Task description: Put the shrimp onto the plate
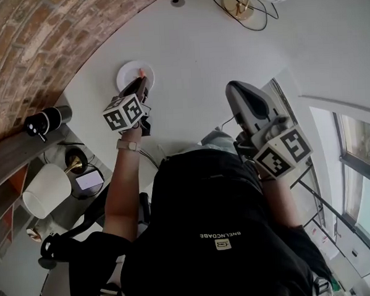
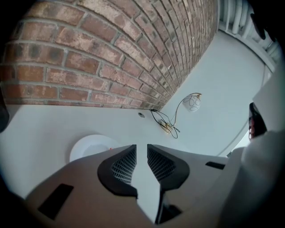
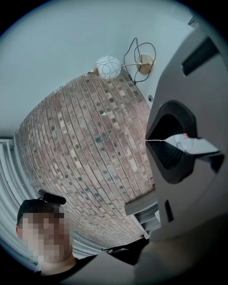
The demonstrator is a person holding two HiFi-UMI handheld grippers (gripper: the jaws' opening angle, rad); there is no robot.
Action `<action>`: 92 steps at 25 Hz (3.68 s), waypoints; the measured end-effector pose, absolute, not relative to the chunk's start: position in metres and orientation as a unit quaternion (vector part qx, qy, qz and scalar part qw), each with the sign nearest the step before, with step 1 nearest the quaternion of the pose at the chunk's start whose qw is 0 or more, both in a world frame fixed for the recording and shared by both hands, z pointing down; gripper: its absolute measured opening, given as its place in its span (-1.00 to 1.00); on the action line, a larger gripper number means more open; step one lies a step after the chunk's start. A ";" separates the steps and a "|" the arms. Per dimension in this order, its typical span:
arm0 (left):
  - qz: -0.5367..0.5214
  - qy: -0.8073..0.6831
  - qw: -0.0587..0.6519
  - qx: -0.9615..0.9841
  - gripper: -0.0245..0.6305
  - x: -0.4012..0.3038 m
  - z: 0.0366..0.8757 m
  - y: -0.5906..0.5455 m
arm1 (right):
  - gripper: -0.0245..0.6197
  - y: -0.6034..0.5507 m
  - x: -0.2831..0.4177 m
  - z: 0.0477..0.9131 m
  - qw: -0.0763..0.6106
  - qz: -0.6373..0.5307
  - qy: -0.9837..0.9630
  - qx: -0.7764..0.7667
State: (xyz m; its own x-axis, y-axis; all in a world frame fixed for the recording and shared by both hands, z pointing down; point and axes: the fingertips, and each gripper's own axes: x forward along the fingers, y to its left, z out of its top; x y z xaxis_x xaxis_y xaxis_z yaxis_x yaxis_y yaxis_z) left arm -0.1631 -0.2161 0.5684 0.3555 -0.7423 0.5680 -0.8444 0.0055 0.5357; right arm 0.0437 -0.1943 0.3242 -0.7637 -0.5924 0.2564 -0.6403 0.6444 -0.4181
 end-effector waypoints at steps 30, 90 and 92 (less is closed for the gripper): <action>-0.063 -0.693 0.276 0.664 -0.91 -0.175 0.370 -0.100 | -0.90 -0.170 -0.002 0.287 0.017 0.228 -0.965 0.131; -0.152 -0.817 0.242 0.501 -0.91 -0.200 0.335 0.072 | -0.90 -0.066 -0.128 0.305 0.088 0.214 -0.964 -0.129; -0.151 -0.816 0.242 0.503 -0.91 -0.200 0.335 0.070 | -0.90 -0.067 -0.127 0.306 0.088 0.215 -0.964 -0.128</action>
